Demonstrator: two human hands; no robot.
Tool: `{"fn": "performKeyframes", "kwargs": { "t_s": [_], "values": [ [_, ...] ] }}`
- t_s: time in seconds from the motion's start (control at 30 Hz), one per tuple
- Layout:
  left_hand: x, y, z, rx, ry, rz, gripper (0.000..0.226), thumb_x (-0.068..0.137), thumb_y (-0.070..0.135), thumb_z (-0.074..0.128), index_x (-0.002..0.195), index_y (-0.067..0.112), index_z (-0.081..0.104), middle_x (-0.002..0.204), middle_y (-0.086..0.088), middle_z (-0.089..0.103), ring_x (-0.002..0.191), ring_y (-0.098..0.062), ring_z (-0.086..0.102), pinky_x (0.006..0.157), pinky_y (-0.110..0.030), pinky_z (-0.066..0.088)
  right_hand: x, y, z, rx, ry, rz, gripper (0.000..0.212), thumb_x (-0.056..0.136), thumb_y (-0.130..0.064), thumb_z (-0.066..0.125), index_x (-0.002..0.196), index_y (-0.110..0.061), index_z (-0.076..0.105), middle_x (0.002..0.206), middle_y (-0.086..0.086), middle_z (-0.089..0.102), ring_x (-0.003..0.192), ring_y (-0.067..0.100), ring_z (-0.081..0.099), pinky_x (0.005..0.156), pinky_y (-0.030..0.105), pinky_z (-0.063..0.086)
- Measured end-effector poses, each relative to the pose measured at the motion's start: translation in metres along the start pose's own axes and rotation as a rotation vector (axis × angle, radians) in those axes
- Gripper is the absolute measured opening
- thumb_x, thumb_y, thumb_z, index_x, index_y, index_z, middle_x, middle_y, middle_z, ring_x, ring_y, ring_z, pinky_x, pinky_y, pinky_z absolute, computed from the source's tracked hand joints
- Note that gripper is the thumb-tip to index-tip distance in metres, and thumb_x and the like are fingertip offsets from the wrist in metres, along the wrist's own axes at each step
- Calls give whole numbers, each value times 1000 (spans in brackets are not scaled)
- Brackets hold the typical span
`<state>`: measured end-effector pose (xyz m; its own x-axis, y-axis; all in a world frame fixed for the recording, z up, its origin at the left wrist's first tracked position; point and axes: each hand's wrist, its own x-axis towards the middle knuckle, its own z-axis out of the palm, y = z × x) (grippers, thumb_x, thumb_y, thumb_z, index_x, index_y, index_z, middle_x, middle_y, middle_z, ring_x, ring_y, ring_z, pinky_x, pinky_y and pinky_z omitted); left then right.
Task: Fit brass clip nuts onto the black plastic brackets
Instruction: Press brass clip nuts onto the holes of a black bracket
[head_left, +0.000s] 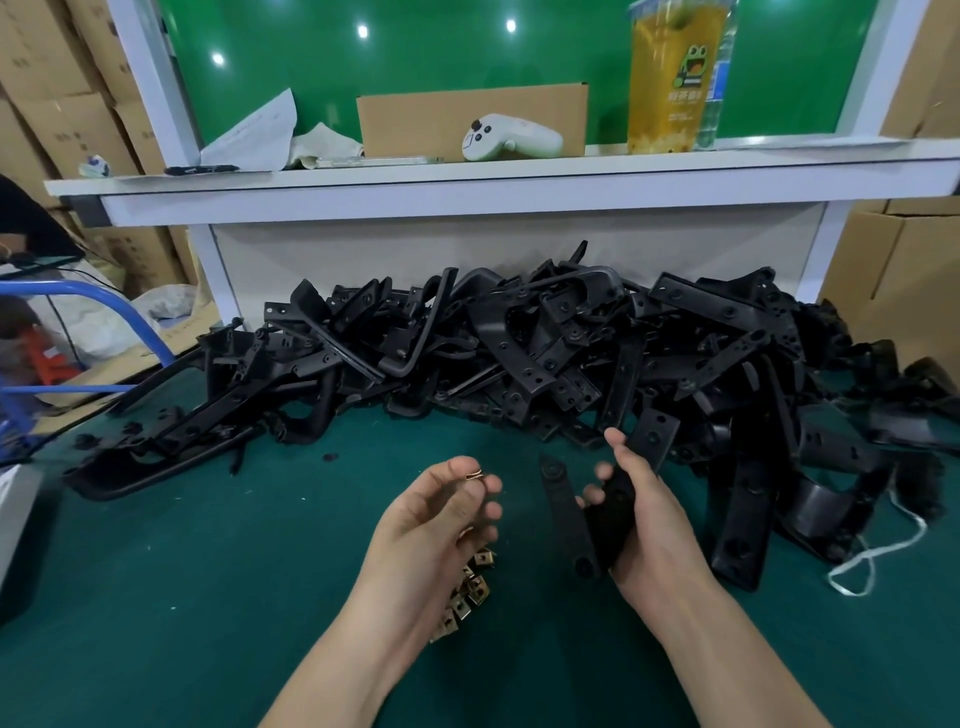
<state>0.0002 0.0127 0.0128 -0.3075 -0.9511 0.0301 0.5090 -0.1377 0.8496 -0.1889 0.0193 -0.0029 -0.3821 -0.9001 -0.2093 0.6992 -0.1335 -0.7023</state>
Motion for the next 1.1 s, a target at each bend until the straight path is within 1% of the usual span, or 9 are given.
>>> {"fn": "performKeyframes", "kwargs": {
  "t_s": [0.13, 0.27, 0.33, 0.43, 0.53, 0.6, 0.9, 1.03, 1.1],
  "values": [
    [-1, -3, 1, 157, -5, 74, 15, 80, 15, 68, 86, 23, 79, 94, -7, 74, 76, -14, 67, 70, -24, 56, 0, 0, 2, -2, -1, -1, 15, 97, -28, 64, 104, -28, 77, 68, -5, 57, 50, 12, 49, 52, 29, 54],
    [-2, -5, 0, 229, -26, 80, 16, 80, 18, 68, 89, 26, 79, 97, -6, 75, 79, -14, 67, 72, -22, 55, -1, 0, 1, -1, -6, -4, 15, 96, -29, 65, 101, -29, 78, 69, -5, 57, 50, 12, 49, 52, 29, 54],
    [-1, -6, 0, 212, -20, 71, 16, 80, 18, 68, 93, 21, 77, 97, -8, 75, 78, -15, 67, 70, -23, 55, 0, 0, 1, -2, -12, 0, 15, 96, -29, 64, 100, -29, 79, 69, -5, 57, 50, 11, 49, 52, 29, 54],
    [0, -7, 0, 160, -5, 42, 27, 82, 20, 68, 107, 9, 70, 96, -12, 75, 78, -18, 68, 69, -24, 56, -1, 1, 2, -4, -40, 7, 15, 97, -30, 64, 102, -29, 78, 70, -5, 57, 51, 12, 50, 54, 29, 54],
    [0, -8, 0, 113, 9, -26, 36, 87, 24, 66, 116, 3, 64, 101, -16, 75, 81, -19, 71, 70, -24, 57, -3, 3, 2, -5, -62, 14, 17, 97, -30, 63, 106, -29, 77, 71, -6, 57, 52, 11, 51, 55, 29, 55],
    [0, -8, 0, 89, 18, -60, 39, 87, 25, 66, 118, 1, 63, 104, -18, 75, 84, -20, 72, 70, -24, 58, -4, 4, 4, 3, -62, 20, 18, 97, -30, 63, 108, -29, 77, 71, -6, 57, 52, 11, 51, 55, 28, 56],
    [-1, -5, 1, 28, 1, -145, 36, 86, 25, 69, 112, 0, 65, 110, -19, 75, 94, -24, 75, 73, -25, 59, -7, 4, 5, 2, -66, 30, 20, 97, -31, 62, 113, -29, 74, 72, -7, 58, 53, 9, 52, 57, 27, 56],
    [-4, -7, 2, 115, -30, -160, 36, 85, 25, 70, 111, 1, 68, 110, -17, 75, 97, -27, 74, 76, -26, 59, -7, 4, 6, -3, -74, 24, 20, 97, -30, 62, 113, -28, 74, 72, -6, 57, 53, 10, 50, 56, 28, 55],
    [-6, -9, 4, 142, -46, -175, 31, 87, 21, 69, 109, 0, 70, 107, -15, 75, 95, -26, 74, 77, -27, 59, -7, 5, 6, -8, -77, 18, 19, 98, -29, 62, 113, -27, 74, 71, -6, 57, 52, 11, 49, 56, 29, 54]
  ]
}}
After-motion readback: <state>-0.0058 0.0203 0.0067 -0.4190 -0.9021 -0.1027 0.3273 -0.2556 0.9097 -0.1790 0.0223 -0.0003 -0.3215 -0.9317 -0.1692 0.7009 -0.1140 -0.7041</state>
